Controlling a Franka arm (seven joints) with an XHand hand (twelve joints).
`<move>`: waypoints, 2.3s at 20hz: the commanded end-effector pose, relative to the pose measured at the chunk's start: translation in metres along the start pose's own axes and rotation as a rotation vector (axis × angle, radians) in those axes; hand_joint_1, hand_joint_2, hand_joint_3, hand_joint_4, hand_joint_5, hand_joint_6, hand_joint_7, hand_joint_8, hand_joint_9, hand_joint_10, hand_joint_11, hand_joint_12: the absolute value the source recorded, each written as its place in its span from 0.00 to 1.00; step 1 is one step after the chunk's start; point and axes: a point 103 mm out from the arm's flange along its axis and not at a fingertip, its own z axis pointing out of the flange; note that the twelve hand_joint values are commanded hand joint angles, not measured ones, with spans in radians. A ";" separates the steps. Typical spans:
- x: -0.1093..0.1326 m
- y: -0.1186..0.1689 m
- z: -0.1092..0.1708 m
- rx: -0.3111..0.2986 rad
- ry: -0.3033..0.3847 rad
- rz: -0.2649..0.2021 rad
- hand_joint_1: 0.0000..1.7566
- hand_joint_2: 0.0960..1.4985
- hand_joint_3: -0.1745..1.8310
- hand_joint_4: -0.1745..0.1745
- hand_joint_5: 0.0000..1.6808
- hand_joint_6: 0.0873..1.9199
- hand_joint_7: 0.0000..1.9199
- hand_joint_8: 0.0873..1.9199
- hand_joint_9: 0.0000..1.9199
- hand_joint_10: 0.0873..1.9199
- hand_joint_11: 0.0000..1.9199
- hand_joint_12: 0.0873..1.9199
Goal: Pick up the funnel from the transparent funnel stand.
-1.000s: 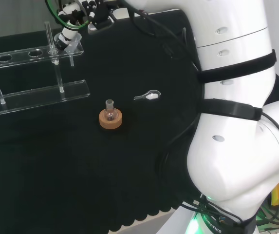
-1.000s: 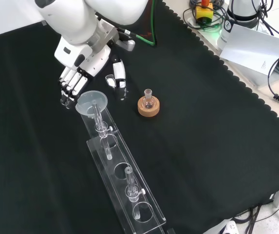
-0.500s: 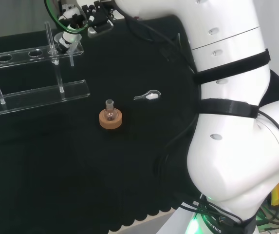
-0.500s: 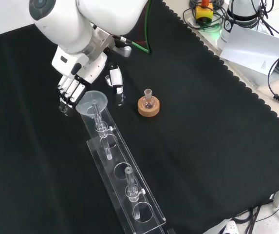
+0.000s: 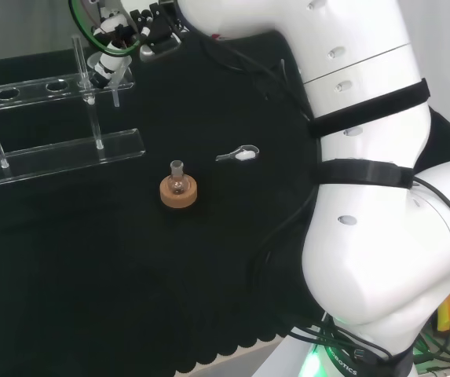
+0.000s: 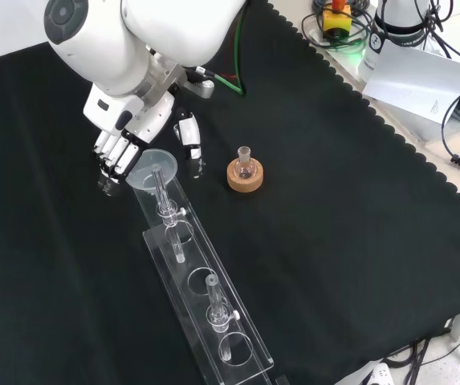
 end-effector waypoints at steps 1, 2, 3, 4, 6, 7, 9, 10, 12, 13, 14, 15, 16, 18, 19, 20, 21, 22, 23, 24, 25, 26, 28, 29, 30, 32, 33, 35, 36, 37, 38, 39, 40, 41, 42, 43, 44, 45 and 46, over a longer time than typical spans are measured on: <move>0.002 0.002 0.001 0.020 -0.017 -0.001 0.26 0.50 0.12 0.33 0.06 0.00 0.00 0.27 0.11 0.39 0.08 0.74; 0.001 0.003 0.001 0.022 -0.020 0.000 0.26 0.50 0.12 0.33 0.07 0.00 0.00 0.28 0.12 0.38 0.08 0.73; 0.001 0.003 0.002 0.023 -0.024 0.001 0.26 0.50 0.12 0.33 0.07 0.00 0.00 0.29 0.13 0.38 0.08 0.73; 0.001 0.003 0.002 0.023 -0.031 0.003 0.27 0.50 0.12 0.33 0.07 0.00 0.00 0.30 0.13 0.38 0.08 0.73; 0.001 0.003 0.002 0.025 -0.047 0.007 0.27 0.50 0.12 0.33 0.08 0.00 0.01 0.31 0.14 0.38 0.08 0.73; 0.001 0.003 0.002 0.025 -0.053 0.009 0.27 0.51 0.12 0.34 0.09 0.00 0.01 0.31 0.14 0.38 0.08 0.73; 0.000 0.003 0.003 0.027 -0.058 0.013 0.28 0.51 0.12 0.34 0.10 0.00 0.01 0.32 0.14 0.38 0.08 0.73; 0.000 0.003 0.003 0.029 -0.060 0.015 0.28 0.51 0.12 0.35 0.11 0.00 0.01 0.32 0.14 0.37 0.08 0.73; 0.000 0.003 0.003 0.025 -0.062 0.017 0.29 0.51 0.12 0.35 0.13 0.00 0.02 0.32 0.15 0.37 0.08 0.73; 0.000 0.003 0.003 0.024 -0.065 0.018 0.29 0.51 0.13 0.36 0.14 0.00 0.02 0.32 0.15 0.37 0.08 0.73; 0.000 0.003 0.002 0.022 -0.069 0.020 0.30 0.52 0.13 0.36 0.14 0.00 0.03 0.33 0.15 0.37 0.08 0.73; 0.001 0.003 0.002 0.018 -0.071 0.020 0.30 0.52 0.13 0.36 0.15 0.00 0.04 0.33 0.15 0.37 0.09 0.73; 0.001 0.003 0.001 0.017 -0.073 0.020 0.31 0.52 0.13 0.36 0.16 0.00 0.05 0.34 0.16 0.37 0.09 0.73; 0.001 0.003 0.001 0.013 -0.079 0.025 0.31 0.52 0.13 0.36 0.18 0.00 0.07 0.34 0.17 0.36 0.09 0.73; 0.001 0.003 0.000 0.009 -0.084 0.027 0.32 0.52 0.13 0.36 0.20 0.00 0.07 0.34 0.17 0.36 0.09 0.73; 0.001 0.002 -0.001 0.007 -0.088 0.029 0.32 0.53 0.13 0.37 0.21 0.00 0.08 0.34 0.17 0.36 0.09 0.72; 0.001 0.002 -0.002 0.002 -0.090 0.035 0.32 0.53 0.13 0.37 0.24 0.00 0.09 0.35 0.18 0.36 0.09 0.72; 0.002 0.002 -0.003 -0.003 -0.094 0.041 0.32 0.53 0.13 0.37 0.26 0.01 0.10 0.34 0.18 0.35 0.10 0.72; 0.002 0.002 -0.004 -0.008 -0.099 0.046 0.33 0.53 0.14 0.38 0.29 0.02 0.11 0.34 0.19 0.35 0.10 0.72; 0.002 0.001 -0.005 -0.015 -0.106 0.051 0.33 0.54 0.14 0.39 0.31 0.03 0.12 0.34 0.20 0.34 0.11 0.71; 0.003 0.001 -0.007 -0.021 -0.112 0.055 0.33 0.54 0.14 0.39 0.32 0.07 0.14 0.34 0.21 0.33 0.12 0.70; 0.003 0.000 -0.009 -0.024 -0.121 0.059 0.34 0.54 0.15 0.40 0.32 0.14 0.17 0.34 0.24 0.31 0.13 0.70; 0.005 -0.001 -0.013 -0.034 -0.140 0.064 0.34 0.54 0.16 0.39 0.28 0.30 0.20 0.34 0.30 0.29 0.18 0.68; 0.005 -0.002 -0.016 -0.042 -0.149 0.066 0.35 0.54 0.16 0.38 0.27 0.35 0.21 0.35 0.33 0.29 0.20 0.67; 0.006 -0.003 -0.018 -0.046 -0.160 0.070 0.35 0.54 0.17 0.37 0.26 0.39 0.22 0.35 0.37 0.28 0.23 0.66; 0.007 -0.005 -0.024 -0.059 -0.183 0.076 0.36 0.54 0.18 0.35 0.25 0.42 0.23 0.36 0.42 0.28 0.27 0.64; 0.008 -0.006 -0.026 -0.064 -0.196 0.079 0.36 0.53 0.19 0.34 0.25 0.43 0.23 0.36 0.44 0.28 0.30 0.62; 0.008 -0.010 -0.032 -0.071 -0.223 0.084 0.37 0.53 0.20 0.32 0.25 0.44 0.23 0.36 0.46 0.28 0.32 0.61; 0.007 -0.012 -0.035 -0.072 -0.235 0.086 0.37 0.53 0.20 0.32 0.25 0.44 0.23 0.37 0.47 0.27 0.33 0.61; 0.007 -0.014 -0.038 -0.073 -0.241 0.087 0.37 0.53 0.20 0.31 0.25 0.44 0.23 0.37 0.47 0.27 0.33 0.61; 0.007 -0.016 -0.040 -0.075 -0.239 0.087 0.37 0.53 0.20 0.31 0.25 0.44 0.23 0.37 0.47 0.27 0.34 0.61; 0.007 -0.017 -0.040 -0.075 -0.239 0.087 0.37 0.53 0.20 0.31 0.25 0.44 0.23 0.37 0.47 0.27 0.34 0.60; 0.007 -0.017 -0.040 -0.070 -0.245 0.088 0.37 0.52 0.21 0.31 0.25 0.44 0.23 0.37 0.47 0.27 0.34 0.60; 0.008 -0.018 -0.039 -0.066 -0.250 0.088 0.37 0.52 0.21 0.31 0.25 0.44 0.22 0.37 0.47 0.27 0.34 0.60; 0.008 -0.019 -0.039 -0.063 -0.255 0.089 0.37 0.52 0.21 0.31 0.25 0.44 0.22 0.37 0.47 0.27 0.34 0.59; 0.008 -0.020 -0.039 -0.063 -0.260 0.090 0.38 0.52 0.21 0.31 0.25 0.44 0.22 0.37 0.47 0.27 0.34 0.59; 0.008 -0.021 -0.041 -0.063 -0.265 0.092 0.38 0.52 0.21 0.31 0.25 0.44 0.22 0.37 0.47 0.27 0.34 0.59; 0.008 -0.023 -0.043 -0.064 -0.269 0.094 0.38 0.52 0.21 0.31 0.25 0.44 0.22 0.37 0.47 0.27 0.34 0.59; 0.008 -0.025 -0.045 -0.065 -0.276 0.097 0.38 0.52 0.21 0.31 0.25 0.44 0.22 0.37 0.47 0.27 0.34 0.59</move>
